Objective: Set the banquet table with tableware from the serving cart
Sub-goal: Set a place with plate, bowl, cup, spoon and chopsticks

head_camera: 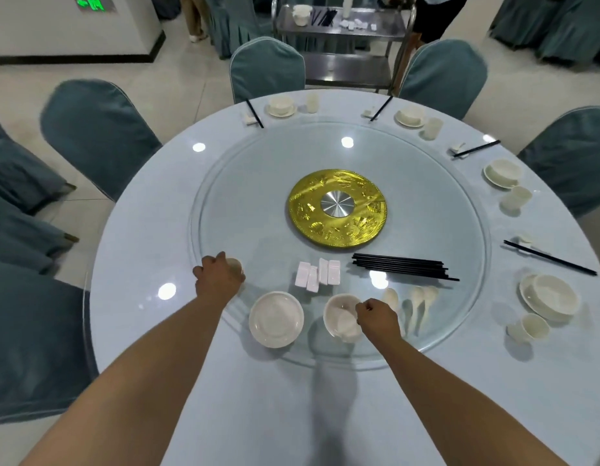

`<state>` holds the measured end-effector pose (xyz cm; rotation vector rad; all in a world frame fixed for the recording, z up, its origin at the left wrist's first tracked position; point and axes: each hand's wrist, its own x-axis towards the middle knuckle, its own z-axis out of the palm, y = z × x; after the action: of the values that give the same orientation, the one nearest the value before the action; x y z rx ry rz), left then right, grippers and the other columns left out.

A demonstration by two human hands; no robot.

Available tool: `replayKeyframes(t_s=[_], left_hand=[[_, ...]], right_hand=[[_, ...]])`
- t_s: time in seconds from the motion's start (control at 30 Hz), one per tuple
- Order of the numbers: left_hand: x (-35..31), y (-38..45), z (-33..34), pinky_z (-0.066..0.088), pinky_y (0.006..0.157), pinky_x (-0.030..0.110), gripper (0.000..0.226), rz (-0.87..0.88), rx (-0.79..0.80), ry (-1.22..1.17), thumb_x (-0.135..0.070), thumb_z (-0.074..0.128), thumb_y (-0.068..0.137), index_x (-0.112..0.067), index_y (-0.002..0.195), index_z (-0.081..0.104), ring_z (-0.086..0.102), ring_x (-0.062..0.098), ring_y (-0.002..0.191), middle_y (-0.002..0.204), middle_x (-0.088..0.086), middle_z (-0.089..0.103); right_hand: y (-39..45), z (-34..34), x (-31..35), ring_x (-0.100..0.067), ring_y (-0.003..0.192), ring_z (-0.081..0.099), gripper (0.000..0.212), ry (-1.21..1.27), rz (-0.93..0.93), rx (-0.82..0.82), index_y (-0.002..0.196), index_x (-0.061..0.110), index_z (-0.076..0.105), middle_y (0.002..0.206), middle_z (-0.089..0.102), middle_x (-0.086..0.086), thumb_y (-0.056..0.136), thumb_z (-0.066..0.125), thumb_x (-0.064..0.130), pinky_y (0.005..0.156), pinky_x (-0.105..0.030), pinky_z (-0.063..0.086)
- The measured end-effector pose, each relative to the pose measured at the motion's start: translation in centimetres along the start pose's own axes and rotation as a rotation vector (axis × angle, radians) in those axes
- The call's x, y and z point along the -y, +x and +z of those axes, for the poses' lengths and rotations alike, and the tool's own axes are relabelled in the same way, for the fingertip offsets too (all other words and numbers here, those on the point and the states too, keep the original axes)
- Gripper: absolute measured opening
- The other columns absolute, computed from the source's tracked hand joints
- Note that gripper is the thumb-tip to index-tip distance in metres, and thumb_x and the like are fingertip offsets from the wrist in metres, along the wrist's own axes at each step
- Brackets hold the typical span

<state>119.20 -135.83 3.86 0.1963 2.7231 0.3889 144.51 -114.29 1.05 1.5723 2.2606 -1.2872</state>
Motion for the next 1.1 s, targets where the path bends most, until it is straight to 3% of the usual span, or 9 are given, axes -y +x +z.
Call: replayKeyframes(t_s=[0.17,0.43,0.63,0.87,1.0,1.1], left_hand=[[0.6,1.8,0.5,0.04,0.1,0.042,0.075,0.018,0.112,0.072,-0.045,0.073,0.08,-0.009,0.136,0.04,0.045,0.038,0.121,0.131,0.017,0.041],[0.4,2.8,0.1,0.044,0.098,0.039,0.062,0.059,0.078,0.08,-0.036,0.075,0.079,-0.005,0.126,0.047,0.057,0.032,0.109,0.121,0.015,0.055],[0.2,2.6,-0.5,0.042,0.094,0.036,0.048,0.066,0.033,0.072,-0.03,0.065,0.084,-0.007,0.121,0.044,0.063,0.029,0.101,0.11,0.01,0.062],[-0.7,0.3,-3.3,0.037,0.092,0.033,0.068,0.136,-0.039,0.012,-0.045,0.075,0.075,-0.012,0.127,0.044,0.062,0.028,0.103,0.112,0.008,0.062],[-2.6,-3.0,-3.7,0.037,0.094,0.035,0.074,0.204,-0.058,-0.022,-0.05,0.077,0.073,-0.013,0.128,0.045,0.061,0.027,0.106,0.113,0.009,0.062],[-4.6,-6.3,-2.4,0.04,0.097,0.036,0.074,0.279,-0.049,0.004,-0.054,0.075,0.074,-0.015,0.129,0.045,0.06,0.028,0.107,0.115,0.009,0.061]], right_hand=[[0.5,0.6,-0.3,-0.025,0.077,0.065,0.026,-0.009,0.024,0.009,0.079,0.009,0.062,0.082,0.07,-0.007,0.091,0.046,0.025,0.061,-0.028,0.045],[1.1,0.6,-0.1,-0.024,0.07,0.062,0.026,0.013,0.006,-0.045,0.074,0.006,0.06,0.078,0.069,-0.01,0.088,0.047,0.022,0.064,-0.033,0.05],[0.4,0.1,0.3,-0.024,0.08,0.065,0.023,0.028,-0.023,-0.057,0.082,0.01,0.063,0.082,0.07,-0.007,0.092,0.044,0.019,0.065,-0.03,0.048],[-1.6,-1.5,0.4,-0.026,0.091,0.064,0.027,0.075,-0.064,-0.087,0.107,0.014,0.064,0.094,0.072,-0.009,0.099,0.038,0.018,0.079,-0.034,0.051],[-3.5,-2.7,0.1,-0.029,0.089,0.064,0.026,0.05,-0.103,-0.106,0.1,0.006,0.066,0.09,0.071,-0.012,0.097,0.041,0.014,0.082,-0.04,0.053],[-5.2,-3.4,-1.2,-0.025,0.083,0.063,0.029,0.057,-0.094,-0.13,0.093,0.007,0.067,0.08,0.07,-0.01,0.094,0.04,0.015,0.074,-0.036,0.051]])
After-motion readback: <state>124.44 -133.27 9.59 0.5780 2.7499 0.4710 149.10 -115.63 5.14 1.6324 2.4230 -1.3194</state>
